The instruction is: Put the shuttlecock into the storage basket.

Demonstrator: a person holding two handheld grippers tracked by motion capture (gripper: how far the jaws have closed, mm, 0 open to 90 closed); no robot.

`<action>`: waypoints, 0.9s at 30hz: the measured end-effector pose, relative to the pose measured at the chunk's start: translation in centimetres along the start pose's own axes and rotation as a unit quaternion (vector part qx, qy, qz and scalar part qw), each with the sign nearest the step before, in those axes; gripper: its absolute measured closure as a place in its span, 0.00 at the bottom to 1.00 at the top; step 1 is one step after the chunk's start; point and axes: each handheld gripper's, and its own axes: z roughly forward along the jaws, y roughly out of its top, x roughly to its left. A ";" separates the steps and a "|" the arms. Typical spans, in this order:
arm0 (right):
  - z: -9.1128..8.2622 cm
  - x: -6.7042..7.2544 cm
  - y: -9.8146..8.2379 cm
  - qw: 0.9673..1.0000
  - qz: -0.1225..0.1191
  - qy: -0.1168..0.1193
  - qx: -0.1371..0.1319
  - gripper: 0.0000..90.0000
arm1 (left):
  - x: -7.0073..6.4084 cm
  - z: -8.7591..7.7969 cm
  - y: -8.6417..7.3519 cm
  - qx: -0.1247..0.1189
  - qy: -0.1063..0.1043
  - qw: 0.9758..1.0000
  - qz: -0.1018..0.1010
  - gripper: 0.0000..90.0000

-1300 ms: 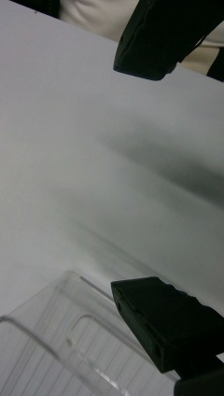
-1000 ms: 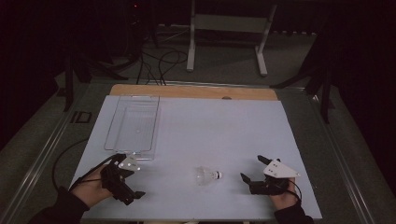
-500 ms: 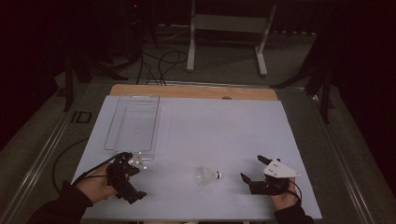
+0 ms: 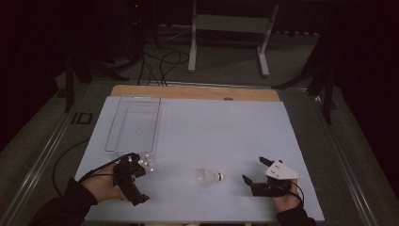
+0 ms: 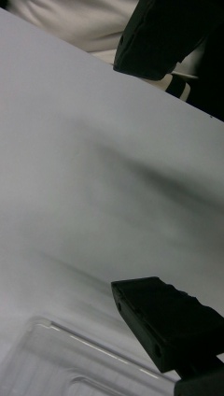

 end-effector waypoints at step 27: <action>-0.1 0.0 0.0 1.000 0.000 -0.001 -0.001 0.10 | -1.5 0.7 4.7 0.021 -0.048 0.995 0.084 0.00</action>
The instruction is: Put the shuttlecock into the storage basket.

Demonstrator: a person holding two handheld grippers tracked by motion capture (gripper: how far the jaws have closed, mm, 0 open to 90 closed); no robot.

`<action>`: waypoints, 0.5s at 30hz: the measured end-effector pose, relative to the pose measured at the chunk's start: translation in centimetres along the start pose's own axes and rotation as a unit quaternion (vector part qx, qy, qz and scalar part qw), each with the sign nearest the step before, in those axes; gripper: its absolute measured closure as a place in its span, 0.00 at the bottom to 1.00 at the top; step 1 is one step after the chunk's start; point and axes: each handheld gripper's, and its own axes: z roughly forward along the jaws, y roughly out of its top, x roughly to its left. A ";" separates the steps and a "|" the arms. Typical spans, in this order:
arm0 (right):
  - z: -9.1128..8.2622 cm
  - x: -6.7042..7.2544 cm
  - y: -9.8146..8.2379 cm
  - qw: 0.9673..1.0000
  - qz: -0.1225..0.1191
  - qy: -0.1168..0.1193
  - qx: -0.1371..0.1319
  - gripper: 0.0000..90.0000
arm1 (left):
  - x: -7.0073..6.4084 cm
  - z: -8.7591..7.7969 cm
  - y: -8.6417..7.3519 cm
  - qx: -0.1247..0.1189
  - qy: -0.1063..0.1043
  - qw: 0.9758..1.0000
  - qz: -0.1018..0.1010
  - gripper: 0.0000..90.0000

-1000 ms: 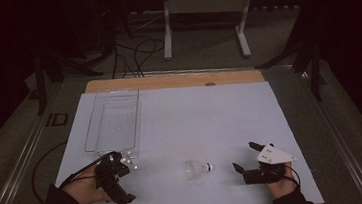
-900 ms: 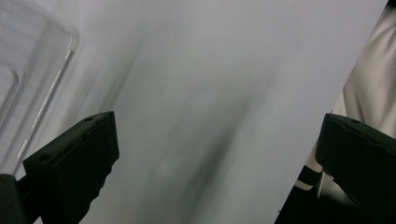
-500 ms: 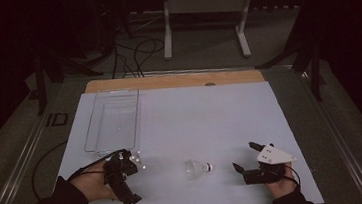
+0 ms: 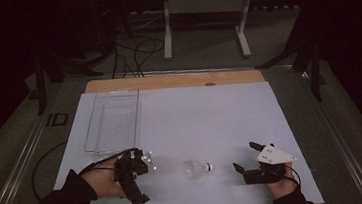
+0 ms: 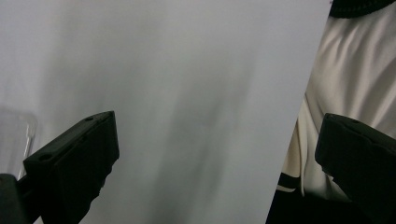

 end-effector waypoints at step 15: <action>0.0 0.0 0.0 1.000 -0.002 0.000 -0.002 0.10 | 0.7 0.8 2.9 -0.002 -0.019 0.999 0.029 0.00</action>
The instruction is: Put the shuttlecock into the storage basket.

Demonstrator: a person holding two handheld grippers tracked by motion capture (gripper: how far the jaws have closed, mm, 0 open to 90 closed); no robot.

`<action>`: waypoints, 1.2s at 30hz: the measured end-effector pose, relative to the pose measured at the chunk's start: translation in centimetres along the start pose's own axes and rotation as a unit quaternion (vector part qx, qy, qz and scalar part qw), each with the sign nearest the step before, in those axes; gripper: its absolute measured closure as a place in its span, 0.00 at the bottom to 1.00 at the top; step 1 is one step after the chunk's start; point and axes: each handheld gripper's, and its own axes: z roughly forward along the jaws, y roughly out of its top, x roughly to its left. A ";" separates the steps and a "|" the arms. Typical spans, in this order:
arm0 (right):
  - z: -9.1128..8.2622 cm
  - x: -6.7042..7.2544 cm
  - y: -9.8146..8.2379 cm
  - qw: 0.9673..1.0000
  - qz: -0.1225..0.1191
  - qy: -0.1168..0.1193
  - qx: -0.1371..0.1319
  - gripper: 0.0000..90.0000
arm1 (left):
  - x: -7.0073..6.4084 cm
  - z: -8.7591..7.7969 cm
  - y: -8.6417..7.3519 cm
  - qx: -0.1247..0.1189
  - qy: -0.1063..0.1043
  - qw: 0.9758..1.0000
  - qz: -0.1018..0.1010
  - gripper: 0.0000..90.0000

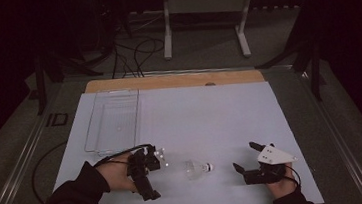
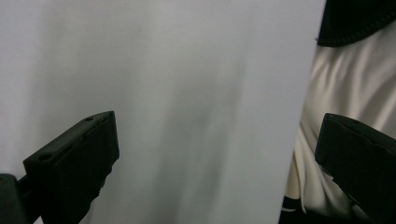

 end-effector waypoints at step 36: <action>-0.1 0.0 0.0 1.000 0.002 0.003 -0.002 0.10 | 1.7 1.9 6.0 -0.005 -0.003 0.999 0.049 0.02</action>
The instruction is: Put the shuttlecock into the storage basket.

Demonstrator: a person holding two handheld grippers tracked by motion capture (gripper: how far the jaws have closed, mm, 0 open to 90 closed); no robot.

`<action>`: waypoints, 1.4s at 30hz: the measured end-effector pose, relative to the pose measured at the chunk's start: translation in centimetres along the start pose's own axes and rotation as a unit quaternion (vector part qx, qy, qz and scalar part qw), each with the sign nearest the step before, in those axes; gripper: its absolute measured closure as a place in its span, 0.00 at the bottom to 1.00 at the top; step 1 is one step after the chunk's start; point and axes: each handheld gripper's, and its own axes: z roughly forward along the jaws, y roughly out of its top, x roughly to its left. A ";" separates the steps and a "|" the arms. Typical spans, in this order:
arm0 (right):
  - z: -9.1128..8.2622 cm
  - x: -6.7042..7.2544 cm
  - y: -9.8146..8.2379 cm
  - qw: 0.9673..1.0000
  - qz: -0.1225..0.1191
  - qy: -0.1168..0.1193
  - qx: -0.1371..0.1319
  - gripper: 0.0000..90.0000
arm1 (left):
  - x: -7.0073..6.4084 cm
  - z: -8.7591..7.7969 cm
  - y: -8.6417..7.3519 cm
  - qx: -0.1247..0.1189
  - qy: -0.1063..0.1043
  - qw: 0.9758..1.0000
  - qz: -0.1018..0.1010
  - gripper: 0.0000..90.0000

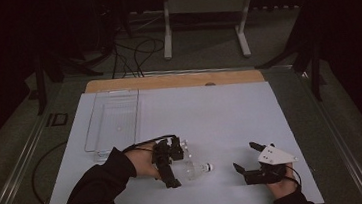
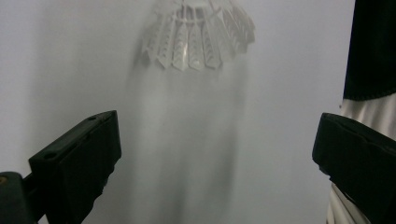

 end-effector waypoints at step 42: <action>-0.1 -0.1 0.0 1.000 0.001 0.005 0.000 0.10 | 2.9 3.1 3.1 -0.012 -0.003 1.000 0.026 0.61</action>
